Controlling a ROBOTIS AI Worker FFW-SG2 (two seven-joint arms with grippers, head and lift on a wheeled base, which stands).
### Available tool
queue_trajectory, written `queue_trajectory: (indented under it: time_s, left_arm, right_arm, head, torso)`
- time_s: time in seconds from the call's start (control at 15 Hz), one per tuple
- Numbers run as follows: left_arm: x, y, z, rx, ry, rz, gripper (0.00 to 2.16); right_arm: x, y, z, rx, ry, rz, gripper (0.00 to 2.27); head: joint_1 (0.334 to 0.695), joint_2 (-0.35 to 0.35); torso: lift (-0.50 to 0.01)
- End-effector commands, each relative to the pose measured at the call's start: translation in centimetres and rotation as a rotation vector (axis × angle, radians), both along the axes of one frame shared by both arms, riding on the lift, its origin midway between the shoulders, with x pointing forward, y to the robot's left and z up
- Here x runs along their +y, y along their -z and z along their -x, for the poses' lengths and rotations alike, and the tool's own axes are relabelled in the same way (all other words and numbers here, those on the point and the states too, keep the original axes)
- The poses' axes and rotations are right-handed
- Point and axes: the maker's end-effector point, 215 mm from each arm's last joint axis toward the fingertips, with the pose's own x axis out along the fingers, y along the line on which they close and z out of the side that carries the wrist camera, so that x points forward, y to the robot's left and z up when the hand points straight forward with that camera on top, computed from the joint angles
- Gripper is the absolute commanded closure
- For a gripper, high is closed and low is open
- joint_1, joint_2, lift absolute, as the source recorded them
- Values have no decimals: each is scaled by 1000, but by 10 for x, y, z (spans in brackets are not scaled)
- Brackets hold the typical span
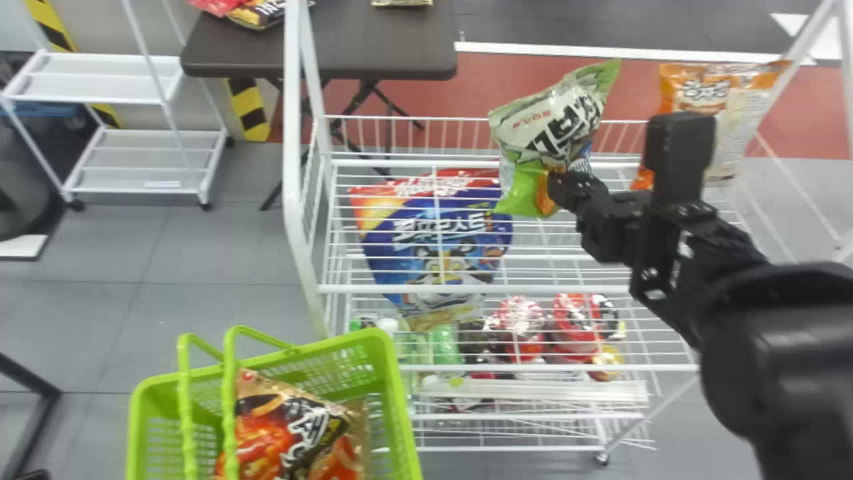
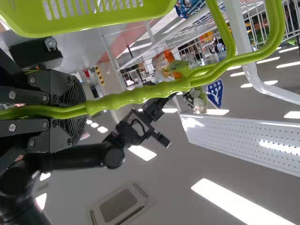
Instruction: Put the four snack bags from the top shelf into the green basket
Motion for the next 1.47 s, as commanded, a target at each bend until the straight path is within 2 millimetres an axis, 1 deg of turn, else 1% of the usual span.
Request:
queue_trajectory:
  time_s: [0.0, 0.07, 0.2, 0.27, 0.33, 0.47, 0.53, 0.6, 0.67, 0.73, 0.93, 1.0, 1.13, 1.2, 1.27, 1.33, 1.4]
  left_arm:
    - [0, -3, -1, -9, 4, 8, 2148]
    - [0, -3, -1, -11, 4, 8, 2148]
    - [-1, -5, -3, -16, 7, 9, 2148]
    - [-2, -4, -4, -17, 9, 8, 2148]
    - [-2, -4, -4, -17, 9, 8, 2148]
    - [-4, -6, -4, -19, 14, 9, 2148]
    - [-4, -6, -4, -21, 14, 8, 2148]
    - [-5, -6, -4, -19, 17, 10, 2148]
    - [-5, -7, -4, -21, 17, 10, 2148]
    - [-5, -7, -5, -19, 18, 11, 2148]
    - [-5, -7, -5, -19, 19, 12, 2148]
    - [-6, -7, -5, -22, 20, 12, 2148]
    - [-8, -8, -5, -23, 25, 12, 2148]
    - [-9, -8, -5, -23, 25, 14, 2148]
    - [-8, -7, -4, -21, 23, 15, 2148]
    - [-5, -7, -4, -19, 19, 11, 2148]
    - [-4, -6, -3, -15, 15, 11, 2148]
  right_arm:
    - [47, 5, 69, 93, -103, -71, 2250]
    - [70, 21, 102, 177, -161, -89, 2250]
    - [108, 40, 145, 271, -265, -107, 2250]
    - [123, 43, 158, 292, -303, -134, 2250]
    - [141, 45, 174, 321, -347, -171, 2250]
    - [174, 49, 204, 377, -428, -212, 2250]
    - [186, 48, 212, 389, -455, -229, 2250]
    - [198, 51, 220, 408, -482, -254, 2250]
    - [208, 58, 229, 438, -502, -271, 2250]
    - [214, 68, 233, 465, -512, -275, 2250]
    - [221, 114, 242, 573, -513, -276, 2250]
    - [227, 124, 244, 606, -526, -295, 2246]
    - [246, 143, 252, 661, -574, -309, 2229]
    - [248, 146, 250, 665, -582, -288, 2034]
    - [247, 148, 248, 666, -576, -277, 1193]
    - [239, 146, 241, 649, -554, -266, 29]
    - [227, 137, 232, 621, -531, -258, -2]
  head:
    - [695, 46]
    - [695, 77]
    - [695, 148]
    - [695, 191]
    - [695, 263]
    - [695, 333]
    - [695, 350]
    - [695, 350]
    - [695, 350]
    - [695, 350]
    - [695, 350]
    - [695, 350]
    - [695, 350]
    - [695, 350]
    - [695, 350]
    - [695, 350]
    - [695, 350]
  torso:
    - [0]
    - [0]
    - [0]
    - [0]
    - [0]
    - [0]
    - [0]
    - [0]
    - [0]
    - [0]
    - [0]
    - [0]
    - [0]
    - [0]
    - [0]
    - [0]
    - [0]
